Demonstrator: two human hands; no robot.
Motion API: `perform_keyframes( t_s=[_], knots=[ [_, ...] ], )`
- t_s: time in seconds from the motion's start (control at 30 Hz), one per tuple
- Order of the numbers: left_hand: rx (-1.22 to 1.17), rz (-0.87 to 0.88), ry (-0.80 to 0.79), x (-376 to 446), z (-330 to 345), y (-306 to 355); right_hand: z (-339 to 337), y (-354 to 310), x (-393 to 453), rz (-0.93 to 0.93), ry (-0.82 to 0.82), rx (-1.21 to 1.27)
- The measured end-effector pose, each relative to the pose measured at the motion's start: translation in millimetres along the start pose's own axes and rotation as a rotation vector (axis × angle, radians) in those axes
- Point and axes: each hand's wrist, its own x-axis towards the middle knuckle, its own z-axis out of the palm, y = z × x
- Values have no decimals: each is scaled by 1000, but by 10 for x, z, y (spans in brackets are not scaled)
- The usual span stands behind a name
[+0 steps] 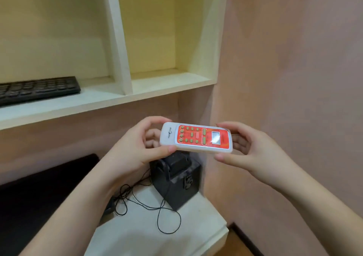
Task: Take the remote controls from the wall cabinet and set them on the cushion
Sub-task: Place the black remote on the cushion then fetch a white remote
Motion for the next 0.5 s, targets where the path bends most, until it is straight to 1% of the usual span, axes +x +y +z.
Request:
perform_keyframes(
  t_s=[0.2,0.37,0.5],
  knots=[
    [-64,7,-185,56,567,-123,-282,103,-631,158,151,-104],
    [-34,31,-314,17,1197,-79,-560,199,-1288,265,290,-168],
    [-21,49,-459,-119,1753,8,-788,218,-1935,342,407,-190]
  ],
)
